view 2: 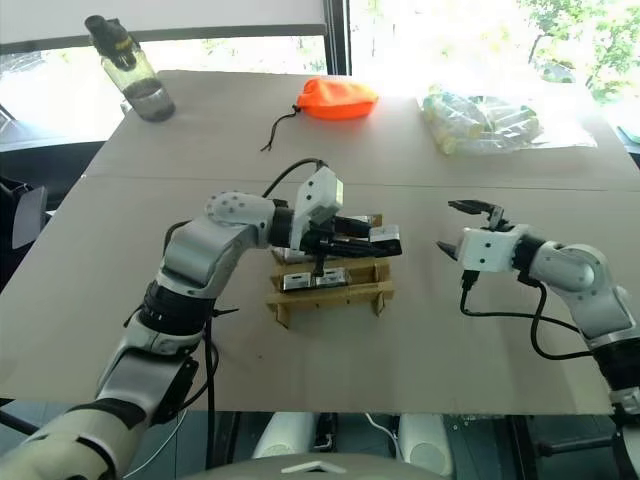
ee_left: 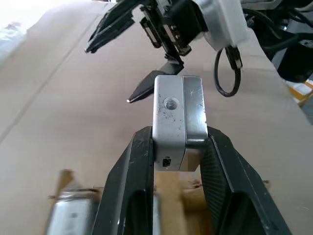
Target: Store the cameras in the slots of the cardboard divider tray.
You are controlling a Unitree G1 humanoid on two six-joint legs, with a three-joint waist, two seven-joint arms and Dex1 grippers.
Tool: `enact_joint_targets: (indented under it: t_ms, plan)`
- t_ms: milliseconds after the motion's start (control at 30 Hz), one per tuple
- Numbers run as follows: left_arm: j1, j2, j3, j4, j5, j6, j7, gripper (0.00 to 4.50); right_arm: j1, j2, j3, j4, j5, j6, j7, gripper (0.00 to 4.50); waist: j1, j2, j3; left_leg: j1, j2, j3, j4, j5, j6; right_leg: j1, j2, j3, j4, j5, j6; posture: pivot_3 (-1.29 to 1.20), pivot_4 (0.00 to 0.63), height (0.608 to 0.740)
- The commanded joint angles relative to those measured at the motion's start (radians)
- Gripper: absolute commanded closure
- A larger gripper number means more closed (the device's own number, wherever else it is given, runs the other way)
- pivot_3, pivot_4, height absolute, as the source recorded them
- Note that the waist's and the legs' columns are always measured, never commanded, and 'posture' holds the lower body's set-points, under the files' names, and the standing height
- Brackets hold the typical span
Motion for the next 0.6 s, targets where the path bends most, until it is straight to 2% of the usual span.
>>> enact_joint_targets:
  t_ms: [33, 100, 233, 400, 467, 600]
  plan:
    - [0.051, 0.022, -0.007, -0.139, 0.003, 0.041, 0.088, 3.75, 0.213, -0.025, -0.154, -0.143, 0.398, 0.266, 0.187, 0.75, 0.015, 0.000, 0.000, 0.004, 0.000, -0.001, 0.000, 0.000, 0.000, 0.003, 0.000, 0.000, 0.001, 0.000, 0.000, 0.00, 0.150, 0.726]
    - [0.064, 0.031, -0.018, -0.153, 0.004, 0.040, 0.107, 3.75, 0.313, -0.036, -0.208, -0.155, 0.549, 0.355, 0.321, 0.75, 0.017, 0.000, 0.000, 0.008, 0.001, -0.003, 0.000, -0.001, 0.001, 0.010, 0.000, 0.002, 0.000, 0.000, 0.000, 0.00, 0.150, 0.726]
    - [0.070, 0.050, -0.020, -0.159, -0.006, 0.036, 0.121, 3.75, 0.369, -0.007, -0.305, -0.144, 0.702, 0.448, 0.429, 0.75, 0.016, 0.000, 0.000, 0.008, 0.000, -0.003, 0.001, -0.002, 0.003, 0.009, -0.001, 0.002, 0.000, 0.000, 0.000, 0.00, 0.150, 0.726]
    - [0.109, 0.080, -0.027, -0.181, -0.009, 0.025, 0.130, 3.75, 0.373, 0.010, -0.347, -0.157, 0.756, 0.492, 0.543, 0.75, 0.018, 0.000, 0.000, 0.008, 0.000, -0.003, 0.001, -0.002, 0.003, 0.009, 0.000, 0.002, 0.000, 0.000, 0.000, 0.00, 0.150, 0.726]
    - [0.130, 0.096, -0.042, -0.200, -0.003, 0.022, 0.132, 3.75, 0.387, 0.022, -0.365, -0.177, 0.802, 0.482, 0.646, 0.75, 0.019, 0.000, 0.000, 0.008, 0.000, -0.003, 0.001, -0.002, 0.003, 0.009, 0.000, 0.002, 0.000, 0.000, 0.000, 0.00, 0.150, 0.726]
    - [0.151, 0.117, -0.043, -0.211, 0.001, 0.021, 0.148, 3.75, 0.364, 0.043, -0.373, -0.162, 0.800, 0.485, 0.698, 0.75, 0.022, 0.000, 0.000, 0.007, -0.001, -0.003, 0.001, -0.002, 0.004, 0.009, -0.002, 0.001, -0.001, 0.000, 0.000, 0.00, 0.150, 0.726]
